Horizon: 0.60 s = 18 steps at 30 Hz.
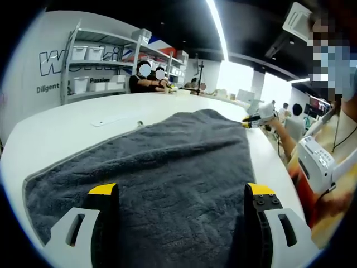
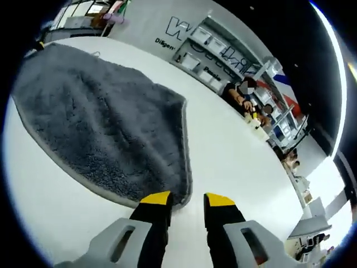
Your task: Fold the towel on the table until its edges align and the towel forms a compact rectangular stack.
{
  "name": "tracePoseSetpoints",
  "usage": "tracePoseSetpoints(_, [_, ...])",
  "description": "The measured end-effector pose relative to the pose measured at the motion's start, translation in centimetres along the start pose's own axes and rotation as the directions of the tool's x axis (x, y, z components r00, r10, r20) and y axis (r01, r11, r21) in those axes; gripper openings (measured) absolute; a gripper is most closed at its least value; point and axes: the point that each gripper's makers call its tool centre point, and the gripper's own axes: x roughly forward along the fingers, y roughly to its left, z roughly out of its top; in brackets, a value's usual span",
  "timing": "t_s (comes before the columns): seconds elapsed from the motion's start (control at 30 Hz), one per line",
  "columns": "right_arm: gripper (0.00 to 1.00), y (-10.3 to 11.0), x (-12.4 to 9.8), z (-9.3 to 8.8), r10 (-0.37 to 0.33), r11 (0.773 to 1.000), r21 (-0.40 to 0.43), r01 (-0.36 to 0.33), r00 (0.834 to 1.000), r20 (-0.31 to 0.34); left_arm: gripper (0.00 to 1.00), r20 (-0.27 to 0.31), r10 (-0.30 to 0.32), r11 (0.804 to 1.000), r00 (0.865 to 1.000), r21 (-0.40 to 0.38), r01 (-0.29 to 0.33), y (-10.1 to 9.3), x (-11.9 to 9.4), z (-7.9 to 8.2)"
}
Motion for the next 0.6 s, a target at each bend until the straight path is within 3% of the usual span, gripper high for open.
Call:
tracePoseSetpoints(0.1, [0.44, 0.4, -0.8, 2.7, 0.089, 0.989, 0.107, -0.102, 0.988, 0.124, 0.91, 0.000, 0.001, 1.000, 1.000, 0.000, -0.001, 0.0, 0.0, 0.0])
tracePoseSetpoints(0.17, [0.44, 0.0, -1.0, 5.2, 0.134, 0.977, 0.131, -0.167, 0.965, 0.226, 0.91, 0.001, 0.000, 1.000, 1.000, 0.000, 0.000, 0.0, 0.0, 0.0])
tracePoseSetpoints(0.27, [0.39, -1.1, -0.1, 8.0, 0.152, 0.960, 0.179, -0.215, 0.938, 0.312, 0.91, 0.005, -0.003, 1.000, 1.000, -0.001, 0.003, -0.2, 0.0, 0.1])
tracePoseSetpoints(0.33, [0.36, -1.7, 0.9, 9.5, 0.162, 0.952, 0.194, -0.237, 0.927, 0.338, 0.91, 0.008, -0.002, 1.000, 1.000, 0.000, 0.002, -0.2, 0.0, 0.2])
tracePoseSetpoints(0.47, [0.35, -0.9, 3.8, 12.5, 0.260, 0.917, 0.200, -0.346, 0.896, 0.361, 0.91, 0.010, 0.001, 1.000, 1.000, 0.003, -0.001, -0.3, -0.1, 0.2])
tracePoseSetpoints(0.53, [0.34, 0.1, 5.7, 13.9, 0.314, 0.903, 0.177, -0.391, 0.883, 0.350, 0.91, 0.009, 0.002, 1.000, 1.000, 0.003, -0.002, -0.3, 0.0, 0.2])
tracePoseSetpoints(0.6, [0.33, 0.7, 7.2, 14.4, 0.351, 0.897, 0.155, -0.414, 0.880, 0.319, 0.91, 0.007, 0.001, 1.000, 1.000, 0.003, -0.001, -0.3, 0.0, 0.1])
